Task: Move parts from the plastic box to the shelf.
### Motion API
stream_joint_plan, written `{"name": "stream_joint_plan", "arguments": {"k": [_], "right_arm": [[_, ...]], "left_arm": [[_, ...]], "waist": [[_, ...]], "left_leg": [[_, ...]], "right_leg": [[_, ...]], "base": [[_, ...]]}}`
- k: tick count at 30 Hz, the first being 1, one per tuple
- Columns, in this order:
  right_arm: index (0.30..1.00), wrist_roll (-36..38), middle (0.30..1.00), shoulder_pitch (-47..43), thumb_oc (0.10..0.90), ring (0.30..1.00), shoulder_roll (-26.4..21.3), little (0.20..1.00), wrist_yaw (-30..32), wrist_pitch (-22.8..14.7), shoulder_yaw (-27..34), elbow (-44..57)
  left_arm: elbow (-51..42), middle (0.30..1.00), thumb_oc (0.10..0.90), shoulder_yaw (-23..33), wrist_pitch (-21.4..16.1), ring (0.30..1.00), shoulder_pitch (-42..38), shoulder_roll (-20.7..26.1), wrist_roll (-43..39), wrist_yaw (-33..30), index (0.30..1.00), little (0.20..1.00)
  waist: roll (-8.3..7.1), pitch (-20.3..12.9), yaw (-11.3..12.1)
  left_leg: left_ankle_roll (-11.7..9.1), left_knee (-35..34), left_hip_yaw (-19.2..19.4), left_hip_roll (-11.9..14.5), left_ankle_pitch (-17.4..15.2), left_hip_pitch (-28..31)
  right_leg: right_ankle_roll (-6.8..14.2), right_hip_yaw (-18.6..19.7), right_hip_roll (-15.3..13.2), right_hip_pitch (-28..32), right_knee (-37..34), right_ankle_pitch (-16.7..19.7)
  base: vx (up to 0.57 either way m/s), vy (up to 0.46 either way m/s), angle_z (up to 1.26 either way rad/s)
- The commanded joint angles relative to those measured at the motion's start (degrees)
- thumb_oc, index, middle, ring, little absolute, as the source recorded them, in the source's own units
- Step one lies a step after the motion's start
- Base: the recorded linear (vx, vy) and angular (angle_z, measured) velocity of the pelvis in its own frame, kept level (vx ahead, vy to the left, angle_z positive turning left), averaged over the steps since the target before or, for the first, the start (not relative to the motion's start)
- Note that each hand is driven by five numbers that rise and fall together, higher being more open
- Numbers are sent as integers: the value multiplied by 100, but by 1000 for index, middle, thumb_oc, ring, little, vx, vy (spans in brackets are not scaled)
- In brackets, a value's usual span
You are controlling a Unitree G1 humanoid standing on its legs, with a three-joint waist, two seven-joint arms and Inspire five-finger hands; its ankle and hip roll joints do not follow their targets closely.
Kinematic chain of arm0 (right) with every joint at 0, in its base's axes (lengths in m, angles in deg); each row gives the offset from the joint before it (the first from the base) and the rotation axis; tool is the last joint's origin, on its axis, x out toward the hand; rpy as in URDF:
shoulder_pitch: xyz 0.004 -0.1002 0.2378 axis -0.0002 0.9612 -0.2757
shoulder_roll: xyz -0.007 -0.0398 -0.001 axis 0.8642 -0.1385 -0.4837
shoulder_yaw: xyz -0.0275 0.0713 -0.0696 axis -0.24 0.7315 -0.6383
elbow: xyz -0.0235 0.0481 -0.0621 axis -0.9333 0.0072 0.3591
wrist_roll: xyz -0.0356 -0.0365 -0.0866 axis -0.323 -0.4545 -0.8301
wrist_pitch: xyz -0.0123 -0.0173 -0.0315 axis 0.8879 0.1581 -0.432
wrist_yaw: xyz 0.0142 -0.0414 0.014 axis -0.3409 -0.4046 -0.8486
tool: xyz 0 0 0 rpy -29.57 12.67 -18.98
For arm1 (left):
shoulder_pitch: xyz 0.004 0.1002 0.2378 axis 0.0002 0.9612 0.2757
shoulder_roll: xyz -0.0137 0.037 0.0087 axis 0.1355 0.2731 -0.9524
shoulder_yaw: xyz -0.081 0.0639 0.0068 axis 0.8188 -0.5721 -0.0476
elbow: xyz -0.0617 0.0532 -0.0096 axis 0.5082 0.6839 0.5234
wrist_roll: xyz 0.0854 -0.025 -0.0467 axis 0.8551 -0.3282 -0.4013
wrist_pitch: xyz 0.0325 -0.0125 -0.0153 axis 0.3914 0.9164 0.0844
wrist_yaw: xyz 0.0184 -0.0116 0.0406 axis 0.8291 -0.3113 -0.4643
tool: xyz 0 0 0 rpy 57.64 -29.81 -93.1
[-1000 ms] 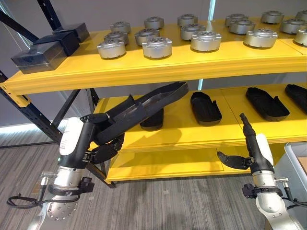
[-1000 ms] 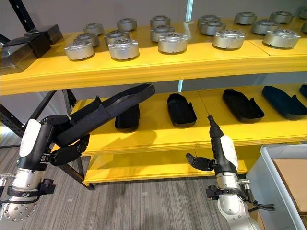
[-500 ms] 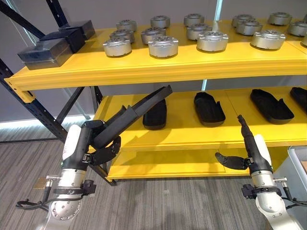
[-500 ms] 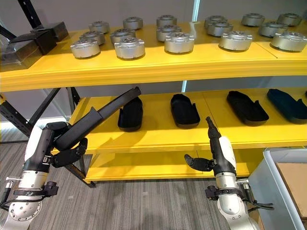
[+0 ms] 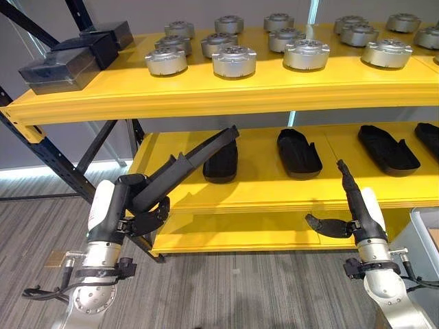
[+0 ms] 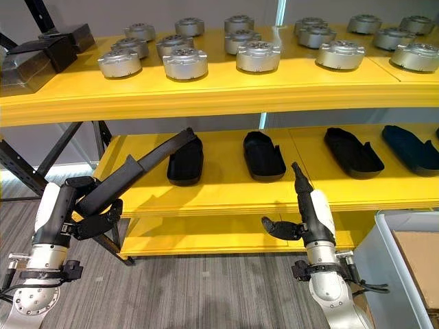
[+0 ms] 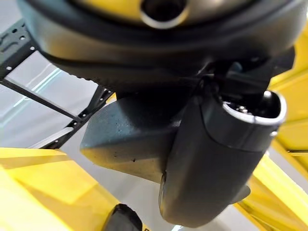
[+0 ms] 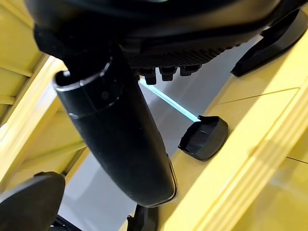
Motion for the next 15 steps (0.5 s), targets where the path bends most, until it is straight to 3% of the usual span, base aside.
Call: {"name": "stream_joint_plan", "arguments": {"k": [1, 8, 15], "right_arm": [[1000, -30, 1000, -856, 900, 1000, -186, 1000, 72, -465, 9, 858], [1000, -19, 1000, -959, 900, 1000, -255, 1000, 229, -300, 57, 671], [1000, -19, 1000, -961, 900, 1000, -254, 1000, 230, -302, 55, 669]], "left_arm": [[-317, 300, 400, 510, -352, 300, -731, 169, -369, -581, 300, 300], [-187, 300, 400, 433, -158, 300, -706, 152, -230, -858, 300, 300], [-186, 300, 400, 433, -159, 300, -706, 152, -230, -859, 300, 300]], "waist": [[-112, -90, 161], [-152, -84, 204], [-153, -91, 204]], "left_leg": [[187, 674, -315, 95, -794, -2], [281, 677, -405, -42, -818, -38], [282, 676, -405, -43, -817, -47]], "right_leg": [[-371, -540, 125, 24, 855, -884], [-419, -490, 162, -6, 1104, -1033], [-419, -489, 161, -16, 1107, -1033]], "base": [[-15, 112, 0], [-33, 171, 2], [0, 0, 3]]}}
